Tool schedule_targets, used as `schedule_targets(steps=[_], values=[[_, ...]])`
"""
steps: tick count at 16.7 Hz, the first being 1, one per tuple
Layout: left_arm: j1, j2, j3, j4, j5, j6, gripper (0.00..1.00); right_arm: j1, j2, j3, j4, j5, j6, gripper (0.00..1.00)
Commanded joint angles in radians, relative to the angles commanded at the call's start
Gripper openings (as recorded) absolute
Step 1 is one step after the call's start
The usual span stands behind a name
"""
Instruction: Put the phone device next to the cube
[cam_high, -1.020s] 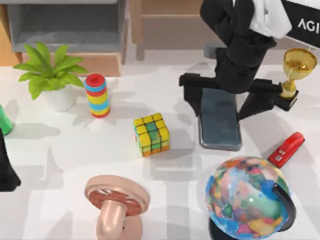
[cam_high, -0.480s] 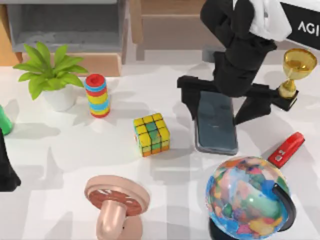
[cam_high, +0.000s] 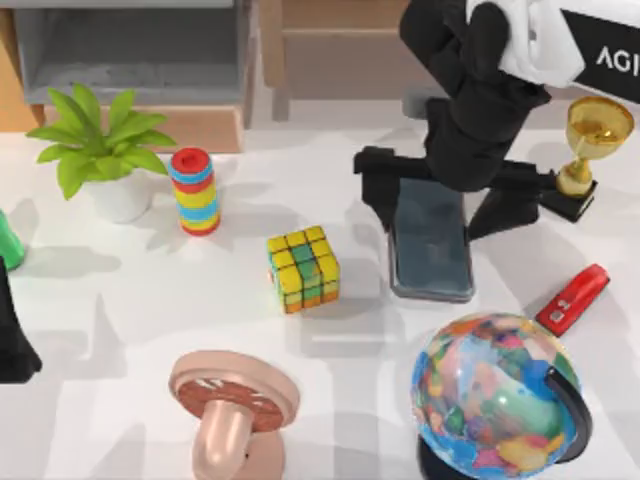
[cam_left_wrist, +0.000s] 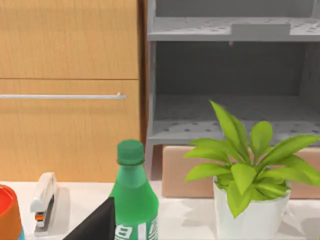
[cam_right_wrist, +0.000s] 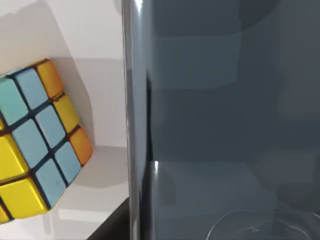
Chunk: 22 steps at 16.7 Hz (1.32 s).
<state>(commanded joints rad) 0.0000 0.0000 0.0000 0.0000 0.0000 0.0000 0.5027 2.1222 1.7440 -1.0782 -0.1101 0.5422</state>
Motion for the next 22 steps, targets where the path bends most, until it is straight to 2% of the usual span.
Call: schedule_targets(steps=[10,17,22], values=[[0.0,0.0,0.0,0.0,0.0,0.0,1.0,0.001,0.086,-0.083,0.097,0.11,-0.02,0.0],[0.0,0.0,0.0,0.0,0.0,0.0,1.0,0.001,0.108,-0.103,0.101,0.116,-0.021,0.0],[0.0,0.0,0.0,0.0,0.0,0.0,1.0,0.001,0.108,-0.103,0.101,0.116,-0.021,0.38]])
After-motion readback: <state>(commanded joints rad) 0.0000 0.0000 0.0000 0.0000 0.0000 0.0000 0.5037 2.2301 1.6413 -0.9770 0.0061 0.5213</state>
